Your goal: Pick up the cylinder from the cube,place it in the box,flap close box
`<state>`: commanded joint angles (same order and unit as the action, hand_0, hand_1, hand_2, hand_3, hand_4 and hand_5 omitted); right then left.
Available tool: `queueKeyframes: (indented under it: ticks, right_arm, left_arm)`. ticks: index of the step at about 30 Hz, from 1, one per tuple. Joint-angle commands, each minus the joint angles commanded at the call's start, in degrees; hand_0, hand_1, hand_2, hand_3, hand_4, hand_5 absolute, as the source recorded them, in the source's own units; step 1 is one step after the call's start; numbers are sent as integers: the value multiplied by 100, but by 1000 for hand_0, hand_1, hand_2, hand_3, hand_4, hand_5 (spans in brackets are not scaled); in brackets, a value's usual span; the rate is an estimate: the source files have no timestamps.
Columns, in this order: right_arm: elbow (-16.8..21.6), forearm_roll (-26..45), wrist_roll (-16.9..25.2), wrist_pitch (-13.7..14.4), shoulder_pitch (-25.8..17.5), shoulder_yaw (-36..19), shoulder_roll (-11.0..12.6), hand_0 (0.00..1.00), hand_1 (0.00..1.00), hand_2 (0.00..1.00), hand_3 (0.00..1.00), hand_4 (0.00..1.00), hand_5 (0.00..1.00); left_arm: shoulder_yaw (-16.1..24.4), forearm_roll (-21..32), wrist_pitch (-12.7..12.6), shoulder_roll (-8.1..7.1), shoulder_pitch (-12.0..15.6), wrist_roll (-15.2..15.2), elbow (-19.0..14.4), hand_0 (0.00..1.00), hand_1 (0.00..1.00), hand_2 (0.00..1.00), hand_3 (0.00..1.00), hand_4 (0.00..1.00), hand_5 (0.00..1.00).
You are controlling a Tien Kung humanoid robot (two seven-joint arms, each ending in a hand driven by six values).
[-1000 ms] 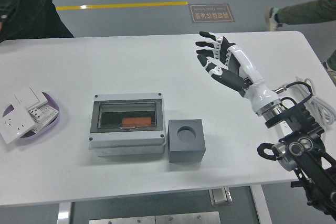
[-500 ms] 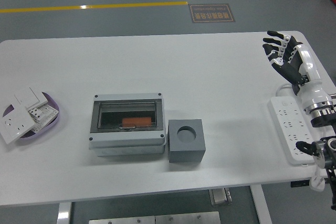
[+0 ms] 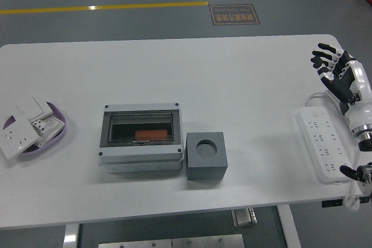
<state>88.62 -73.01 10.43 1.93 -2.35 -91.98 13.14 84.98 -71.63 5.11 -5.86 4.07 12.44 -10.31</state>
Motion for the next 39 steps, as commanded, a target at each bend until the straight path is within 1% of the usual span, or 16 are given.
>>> queueKeyframes:
  ticks: [5,12,13,18,19,27,32,39]
  right_arm:
    - [-60,37,35,3,-18,30,-51,712,667,714,725,702,364]
    - [-135,76,59,16,4,73,-60,711,665,713,718,707,377]
    - [-158,87,62,18,12,86,-65,711,664,710,720,731,403]
    - [-215,111,81,25,45,146,-107,711,664,710,720,731,403]
    - [-218,112,84,24,55,157,-109,708,662,708,714,739,421]
    - [-251,101,94,49,230,377,-52,708,660,708,711,745,433]
    - [-254,73,95,51,299,506,-87,707,659,706,708,746,438]
    - [-218,80,96,53,331,534,-31,705,659,704,701,741,447]
  left_arm:
    - [22,-16,-1,-8,9,-7,0,637,671,657,700,750,323]
    - [57,-55,3,-25,-6,-11,0,637,671,657,701,751,322]
    - [60,-53,3,-25,-10,-14,0,637,671,657,701,751,321]
    - [47,-40,8,-11,-17,-33,0,637,671,657,701,751,321]
    - [47,-41,10,-6,-15,-33,0,637,671,657,700,750,320]
    - [167,-209,19,5,-10,18,0,637,671,657,700,750,320]
    - [138,-193,28,-11,-58,-13,0,637,670,657,701,750,318]
    - [94,-237,51,-12,-105,-14,0,637,670,657,700,750,317]
